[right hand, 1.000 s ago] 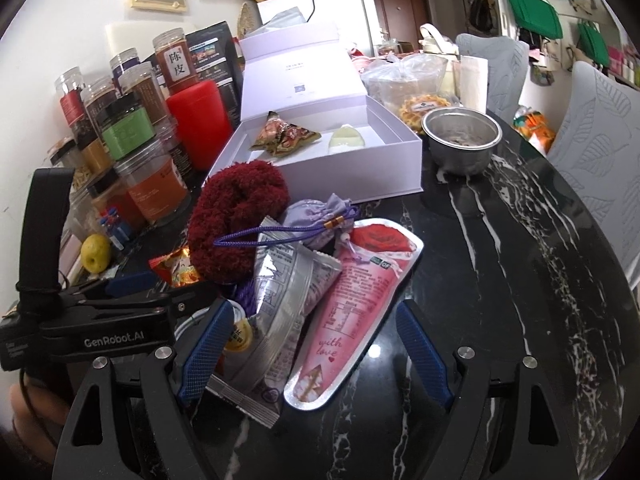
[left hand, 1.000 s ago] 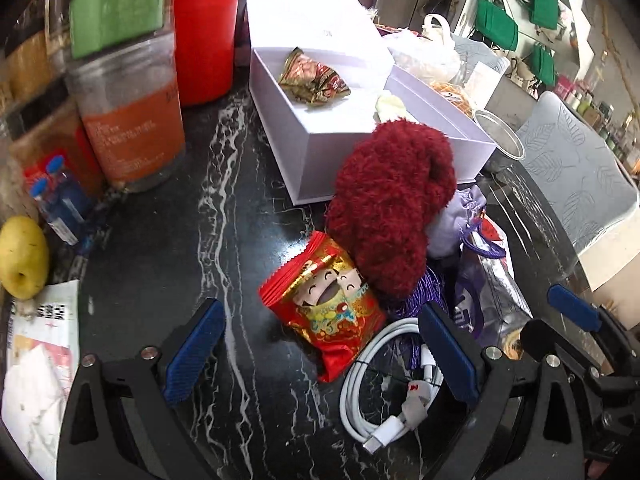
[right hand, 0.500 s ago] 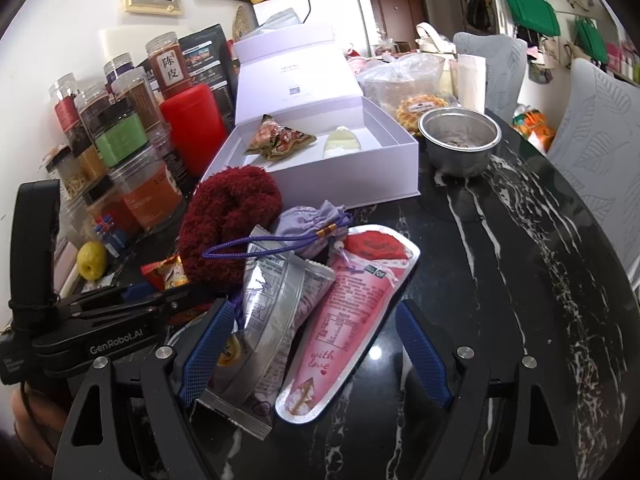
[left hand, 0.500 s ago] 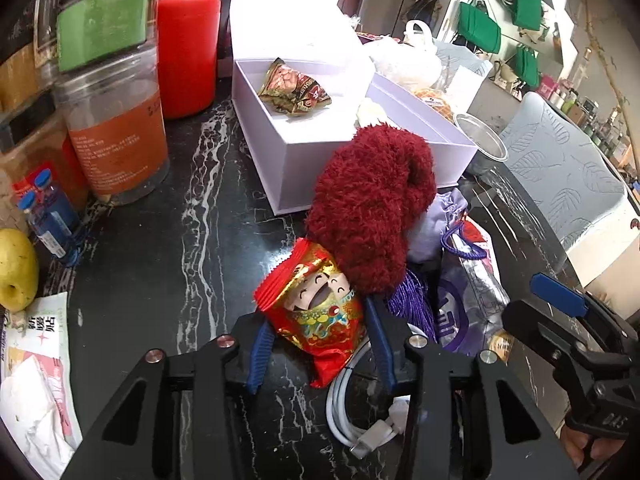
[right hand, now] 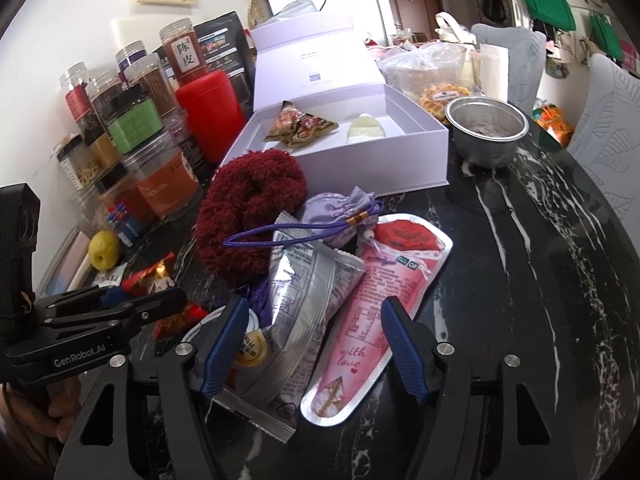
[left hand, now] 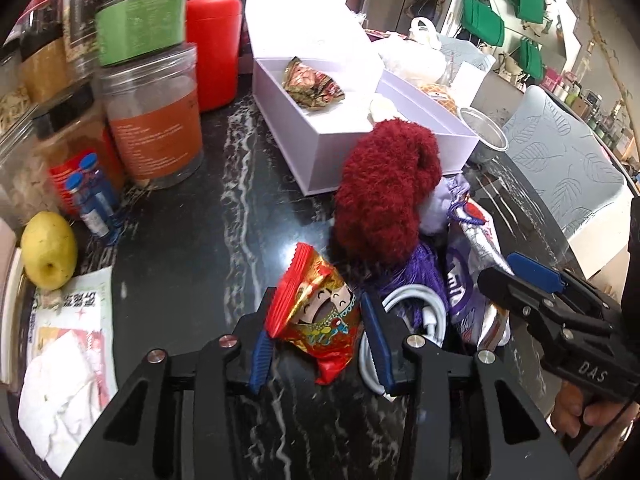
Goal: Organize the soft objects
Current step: 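Grasp the red snack packet with the left gripper and lift it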
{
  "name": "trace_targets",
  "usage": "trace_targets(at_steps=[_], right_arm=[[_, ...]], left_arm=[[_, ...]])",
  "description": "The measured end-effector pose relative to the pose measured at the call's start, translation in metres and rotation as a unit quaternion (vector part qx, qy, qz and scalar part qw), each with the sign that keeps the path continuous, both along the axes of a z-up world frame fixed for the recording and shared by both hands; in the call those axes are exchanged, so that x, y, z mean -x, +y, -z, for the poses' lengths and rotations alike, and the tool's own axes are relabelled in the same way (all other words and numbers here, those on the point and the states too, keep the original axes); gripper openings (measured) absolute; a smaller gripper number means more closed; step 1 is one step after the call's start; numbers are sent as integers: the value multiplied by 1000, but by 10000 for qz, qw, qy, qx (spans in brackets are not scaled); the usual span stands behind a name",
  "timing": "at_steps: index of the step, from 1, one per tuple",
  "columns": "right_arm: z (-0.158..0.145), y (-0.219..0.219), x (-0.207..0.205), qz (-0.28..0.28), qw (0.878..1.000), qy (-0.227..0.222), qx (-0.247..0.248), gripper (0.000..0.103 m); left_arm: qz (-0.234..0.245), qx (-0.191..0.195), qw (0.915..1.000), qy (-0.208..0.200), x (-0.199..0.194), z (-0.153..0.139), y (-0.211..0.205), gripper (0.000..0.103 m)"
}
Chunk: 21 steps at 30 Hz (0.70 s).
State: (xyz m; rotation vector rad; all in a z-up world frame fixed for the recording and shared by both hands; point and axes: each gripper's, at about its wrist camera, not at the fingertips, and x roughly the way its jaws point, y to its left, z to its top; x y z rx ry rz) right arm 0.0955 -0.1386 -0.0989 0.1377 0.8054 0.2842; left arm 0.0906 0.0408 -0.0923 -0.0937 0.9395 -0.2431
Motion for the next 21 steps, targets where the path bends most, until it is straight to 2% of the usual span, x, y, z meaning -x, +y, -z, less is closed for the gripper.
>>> trace_targets(at_steps=[6, 12, 14, 17, 18, 21], right_arm=[[3, 5, -2, -172, 9998, 67, -14, 60], [-2, -2, 2, 122, 9975, -106, 687, 60], [-2, -4, 4, 151, 9974, -103, 695, 60], [-5, -4, 9, 85, 9978, -160, 632, 60], [-7, -3, 11, 33, 9979, -184, 620, 60], [-15, -1, 19, -36, 9970, -331, 698, 61]], left_arm=[[-102, -133, 9999, 30, 9, -1, 8, 41], [-194, -56, 9998, -29, 8, 1, 9, 41], [-219, -16, 9997, -53, 8, 2, 7, 42], [-182, 122, 9995, 237, 0, 12, 4, 43], [-184, 142, 9995, 207, -1, 13, 3, 43], [-124, -157, 9998, 91, -1, 14, -7, 43]])
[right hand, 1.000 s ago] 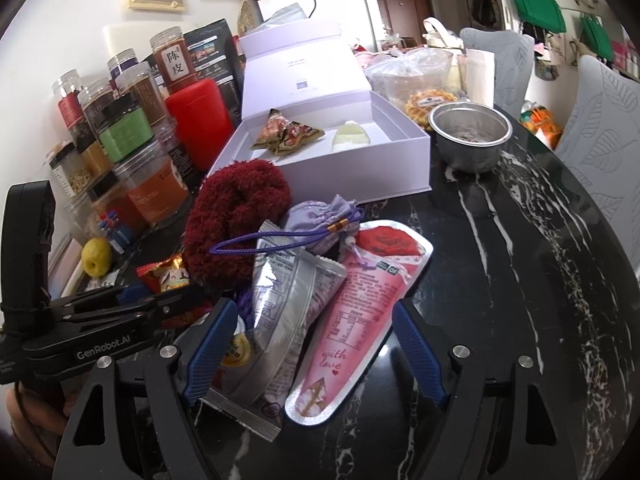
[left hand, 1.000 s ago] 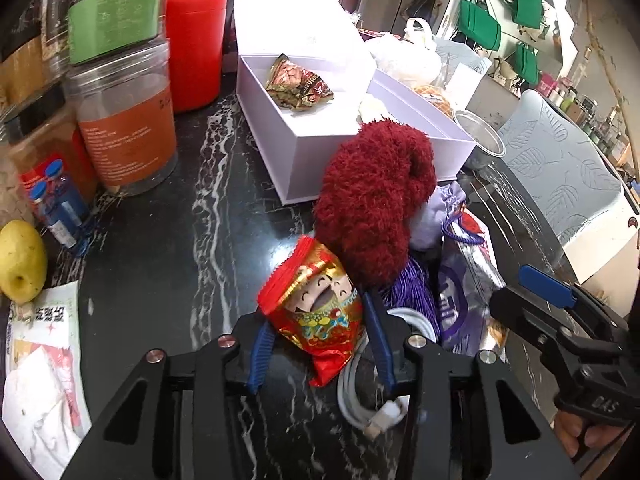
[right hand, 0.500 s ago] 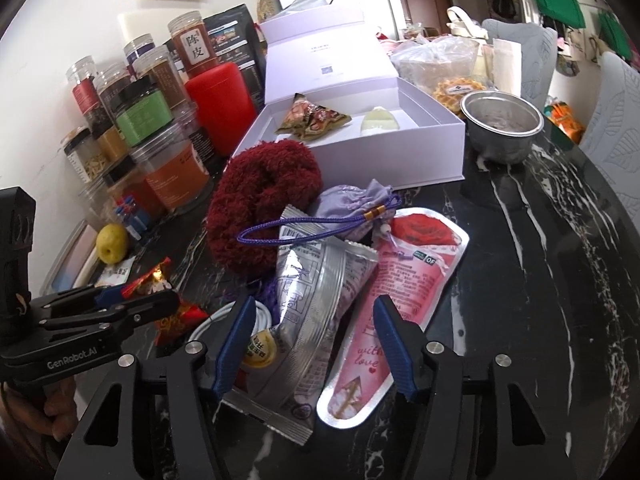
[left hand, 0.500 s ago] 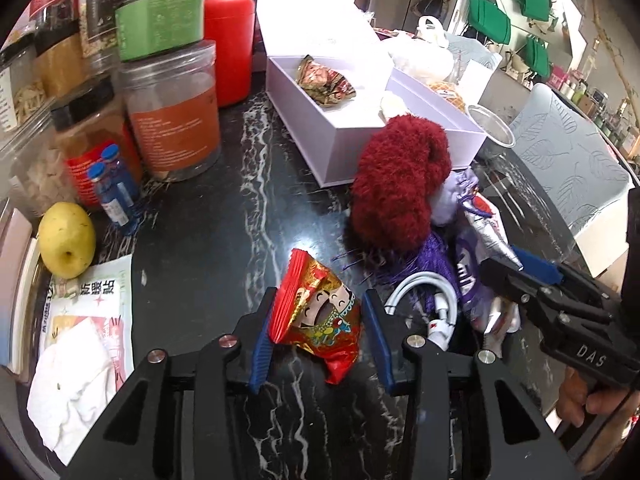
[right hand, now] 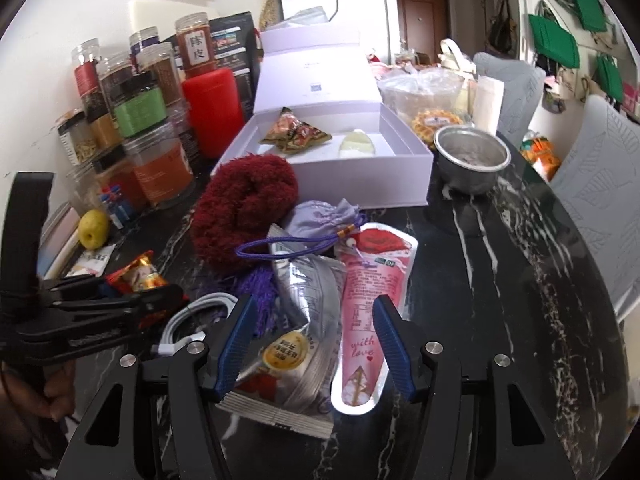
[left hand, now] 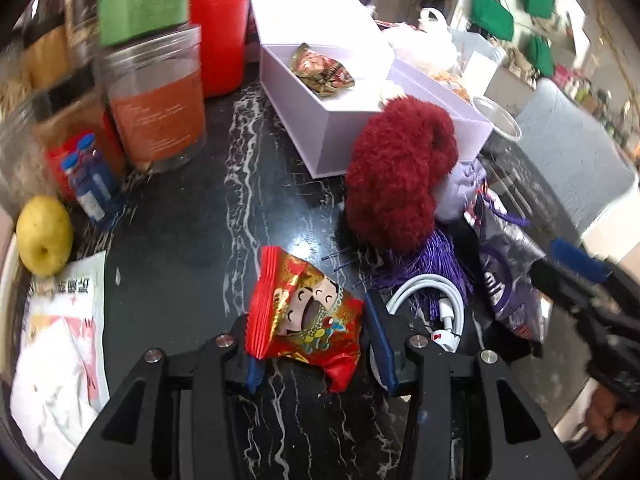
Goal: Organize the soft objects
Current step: 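Grasp the red snack packet with the left gripper and lift it, then grasp the coiled white cable with the right gripper while the left gripper holds the packet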
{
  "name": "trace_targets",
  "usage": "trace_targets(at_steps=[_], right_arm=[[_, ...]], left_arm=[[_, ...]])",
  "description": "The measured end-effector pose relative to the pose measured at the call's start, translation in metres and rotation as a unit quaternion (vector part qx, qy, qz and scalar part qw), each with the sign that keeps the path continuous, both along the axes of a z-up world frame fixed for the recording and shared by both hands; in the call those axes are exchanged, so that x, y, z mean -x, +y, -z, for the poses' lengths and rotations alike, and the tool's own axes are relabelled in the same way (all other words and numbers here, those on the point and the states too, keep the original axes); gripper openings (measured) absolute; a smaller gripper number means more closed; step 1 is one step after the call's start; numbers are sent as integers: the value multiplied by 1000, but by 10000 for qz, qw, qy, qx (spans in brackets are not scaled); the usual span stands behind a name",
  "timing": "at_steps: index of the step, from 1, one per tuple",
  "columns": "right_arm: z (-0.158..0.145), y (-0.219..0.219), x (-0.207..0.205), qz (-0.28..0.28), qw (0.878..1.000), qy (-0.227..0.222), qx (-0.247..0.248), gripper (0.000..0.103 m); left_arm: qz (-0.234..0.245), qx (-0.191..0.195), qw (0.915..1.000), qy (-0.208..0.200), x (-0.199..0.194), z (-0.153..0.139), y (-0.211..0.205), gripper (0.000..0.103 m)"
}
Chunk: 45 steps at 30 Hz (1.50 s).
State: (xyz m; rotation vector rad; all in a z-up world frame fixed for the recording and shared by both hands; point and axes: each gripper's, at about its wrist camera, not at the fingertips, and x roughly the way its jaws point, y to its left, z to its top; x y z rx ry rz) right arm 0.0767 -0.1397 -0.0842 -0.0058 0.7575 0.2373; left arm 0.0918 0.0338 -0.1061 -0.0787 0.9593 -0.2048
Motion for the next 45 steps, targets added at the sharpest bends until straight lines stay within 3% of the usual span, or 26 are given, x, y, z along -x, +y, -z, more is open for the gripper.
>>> trace_targets(at_steps=[10, 18, 23, 28, 33, 42, 45], right_arm=[[-15, 18, 14, -408, 9989, -171, -176, 73], [-5, 57, 15, -1321, 9904, -85, -395, 82], [15, 79, 7, -1452, 9893, 106, -76, 88], [29, 90, 2, -1261, 9895, -14, 710, 95], [36, 93, -6, -1391, 9889, 124, 508, 95], [52, 103, 1, -1487, 9822, 12, 1145, 93], [51, 106, 2, -1500, 9820, -25, 1143, 75]], left_arm=[[-4, 153, 9998, -95, 15, -8, 11, 40], [-317, -5, 9994, -117, 44, -18, 39, 40], [-505, -26, 9987, -103, 49, -14, 50, 40], [-535, -61, 9985, -93, 49, -10, 54, 40], [-565, -16, 9984, 3, 45, -5, 56, 40], [-552, -37, 9985, 17, 39, -3, 60, 40], [-579, -36, 9983, 9, 37, -3, 63, 40]])
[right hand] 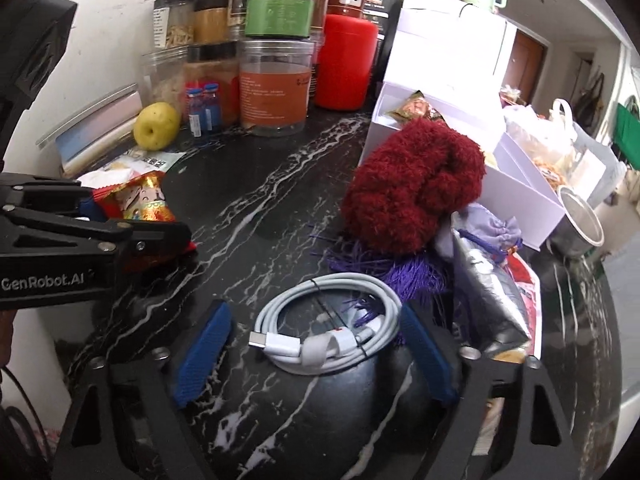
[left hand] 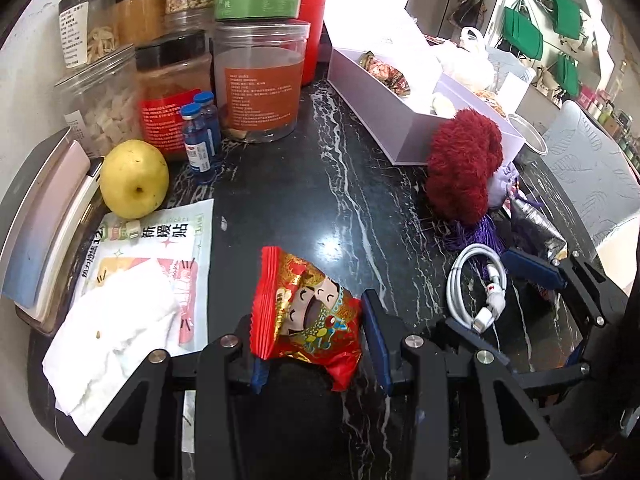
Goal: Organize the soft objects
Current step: 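Grasp the coiled white cable with the right gripper while the left gripper holds the packet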
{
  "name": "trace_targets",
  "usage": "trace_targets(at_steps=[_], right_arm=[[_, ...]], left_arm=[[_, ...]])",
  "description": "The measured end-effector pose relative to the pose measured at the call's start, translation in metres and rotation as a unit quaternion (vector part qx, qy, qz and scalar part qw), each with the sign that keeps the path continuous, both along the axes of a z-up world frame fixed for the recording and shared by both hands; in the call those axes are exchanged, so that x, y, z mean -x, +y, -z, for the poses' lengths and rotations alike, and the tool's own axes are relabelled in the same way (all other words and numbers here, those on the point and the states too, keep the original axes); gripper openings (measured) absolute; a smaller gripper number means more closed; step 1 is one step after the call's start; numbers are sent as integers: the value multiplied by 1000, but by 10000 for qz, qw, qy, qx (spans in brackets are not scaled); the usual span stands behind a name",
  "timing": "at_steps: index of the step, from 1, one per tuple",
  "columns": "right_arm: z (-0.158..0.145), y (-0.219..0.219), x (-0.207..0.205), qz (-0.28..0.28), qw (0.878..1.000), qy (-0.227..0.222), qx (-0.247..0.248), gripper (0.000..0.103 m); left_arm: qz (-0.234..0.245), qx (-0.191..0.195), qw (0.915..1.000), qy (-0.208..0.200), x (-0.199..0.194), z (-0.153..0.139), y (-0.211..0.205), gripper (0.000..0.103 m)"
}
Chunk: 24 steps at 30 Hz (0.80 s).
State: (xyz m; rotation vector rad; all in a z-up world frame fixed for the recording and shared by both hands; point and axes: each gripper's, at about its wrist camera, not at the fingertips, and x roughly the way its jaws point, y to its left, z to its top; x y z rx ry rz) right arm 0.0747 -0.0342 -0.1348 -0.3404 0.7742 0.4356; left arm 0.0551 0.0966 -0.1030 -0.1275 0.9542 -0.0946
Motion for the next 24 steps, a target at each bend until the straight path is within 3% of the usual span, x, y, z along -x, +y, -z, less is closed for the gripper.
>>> trace_targets(at_steps=[5, 8, 21, 24], right_arm=[[-4, 0, 0, 74, 9999, 106, -40, 68], [-9, -2, 1, 32, 9994, 203, -288, 38], [-6, -6, 7, 114, 9989, 292, -359, 46], [-7, -4, 6, -18, 9981, 428, -442, 61]], left_arm=[[-65, 34, 10000, 5, 0, -1, 6, 40], [-62, 59, 10000, 9, 1, -1, 8, 40], [-8, 59, 10000, -47, 7, -2, 5, 40], [20, 53, 10000, -55, 8, -3, 4, 40]])
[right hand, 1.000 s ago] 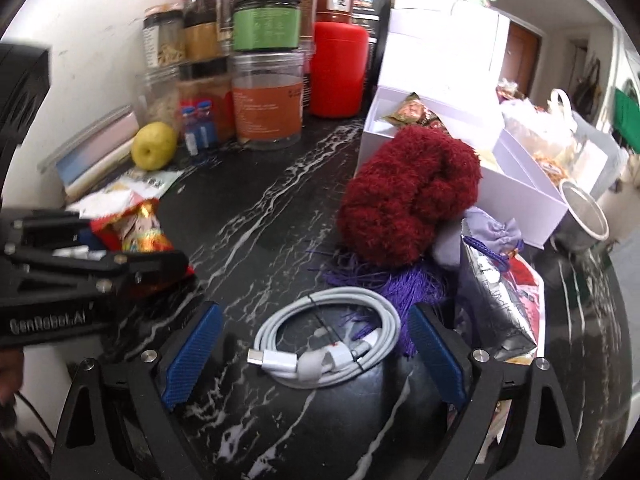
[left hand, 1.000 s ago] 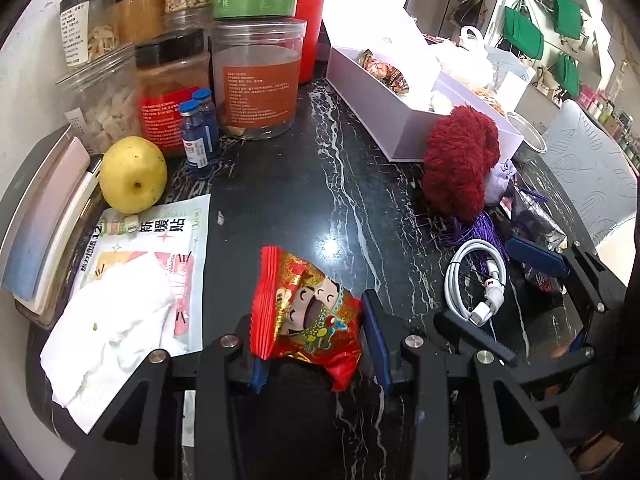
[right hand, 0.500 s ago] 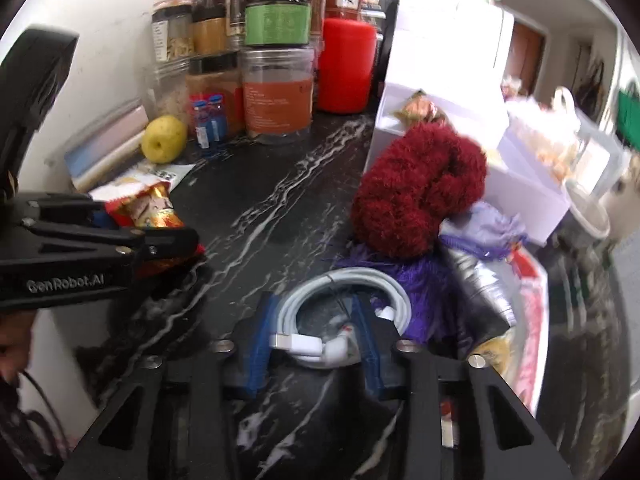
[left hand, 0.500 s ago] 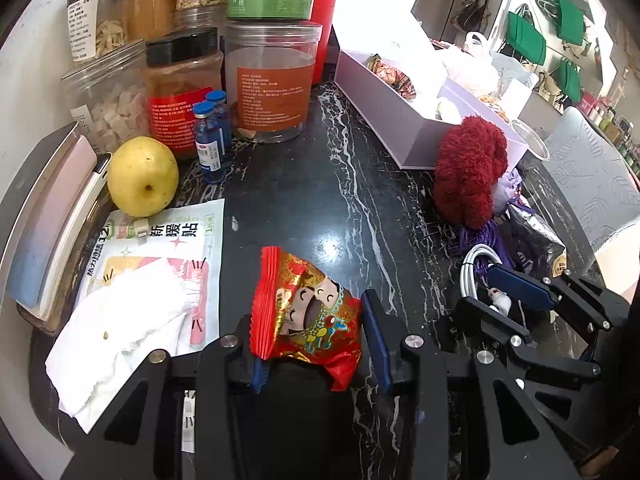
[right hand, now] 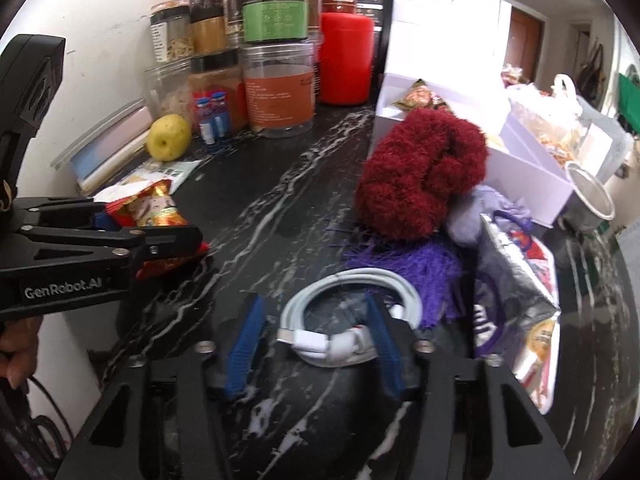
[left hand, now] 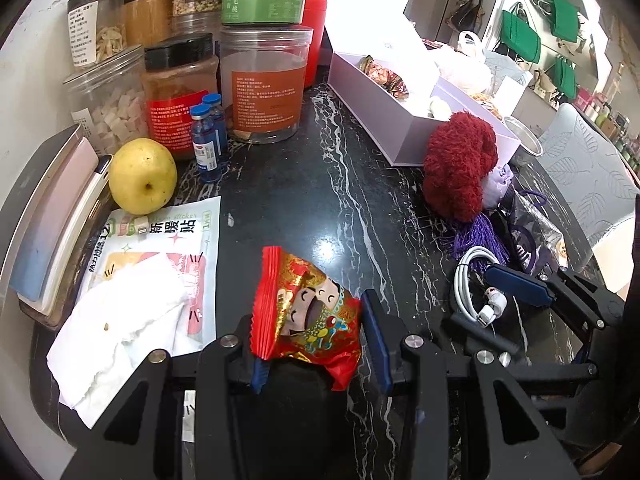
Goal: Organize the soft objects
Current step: 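Grasp the coiled white cable with the right gripper while the left gripper holds the packet, then lift the white cable with the right gripper while the left gripper carries the packet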
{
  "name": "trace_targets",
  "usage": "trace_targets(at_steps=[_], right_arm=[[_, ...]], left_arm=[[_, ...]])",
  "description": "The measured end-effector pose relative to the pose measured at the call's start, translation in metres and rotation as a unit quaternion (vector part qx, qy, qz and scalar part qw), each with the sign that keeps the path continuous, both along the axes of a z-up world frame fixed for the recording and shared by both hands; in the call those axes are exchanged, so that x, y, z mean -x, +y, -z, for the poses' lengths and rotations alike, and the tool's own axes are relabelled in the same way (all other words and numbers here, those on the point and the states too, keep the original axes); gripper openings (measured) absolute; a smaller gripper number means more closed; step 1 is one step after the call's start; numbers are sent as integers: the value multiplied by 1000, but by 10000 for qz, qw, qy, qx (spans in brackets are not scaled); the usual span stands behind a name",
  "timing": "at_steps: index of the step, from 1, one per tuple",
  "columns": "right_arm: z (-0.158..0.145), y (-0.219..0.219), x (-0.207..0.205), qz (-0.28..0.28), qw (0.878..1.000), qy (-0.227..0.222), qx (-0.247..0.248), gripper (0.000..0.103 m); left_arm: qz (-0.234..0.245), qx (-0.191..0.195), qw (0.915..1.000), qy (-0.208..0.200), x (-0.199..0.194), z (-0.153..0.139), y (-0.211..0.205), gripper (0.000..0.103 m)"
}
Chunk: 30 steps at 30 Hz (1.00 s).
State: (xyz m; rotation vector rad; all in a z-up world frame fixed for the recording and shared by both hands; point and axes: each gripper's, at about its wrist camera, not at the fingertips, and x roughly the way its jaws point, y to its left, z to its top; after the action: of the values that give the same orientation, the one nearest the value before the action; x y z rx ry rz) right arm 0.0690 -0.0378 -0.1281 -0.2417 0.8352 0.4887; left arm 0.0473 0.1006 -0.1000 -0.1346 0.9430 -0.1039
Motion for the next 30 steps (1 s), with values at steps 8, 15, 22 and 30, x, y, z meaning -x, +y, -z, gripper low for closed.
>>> trace_targets(at_steps=[8, 15, 22, 30], right_arm=[[-1, -3, -10, 82, 9998, 191, 41, 39], [-7, -9, -21, 53, 9982, 529, -285, 30], [-10, -16, -24, 172, 9971, 677, -307, 42], [-15, -29, -5, 280, 9992, 216, -202, 87]], left_arm=[[14, 23, 10000, -45, 0, -4, 0, 40], [129, 46, 9998, -176, 0, -11, -4, 40], [248, 67, 9996, -154, -4, -10, -7, 40], [349, 98, 9993, -127, -7, -7, -11, 40]])
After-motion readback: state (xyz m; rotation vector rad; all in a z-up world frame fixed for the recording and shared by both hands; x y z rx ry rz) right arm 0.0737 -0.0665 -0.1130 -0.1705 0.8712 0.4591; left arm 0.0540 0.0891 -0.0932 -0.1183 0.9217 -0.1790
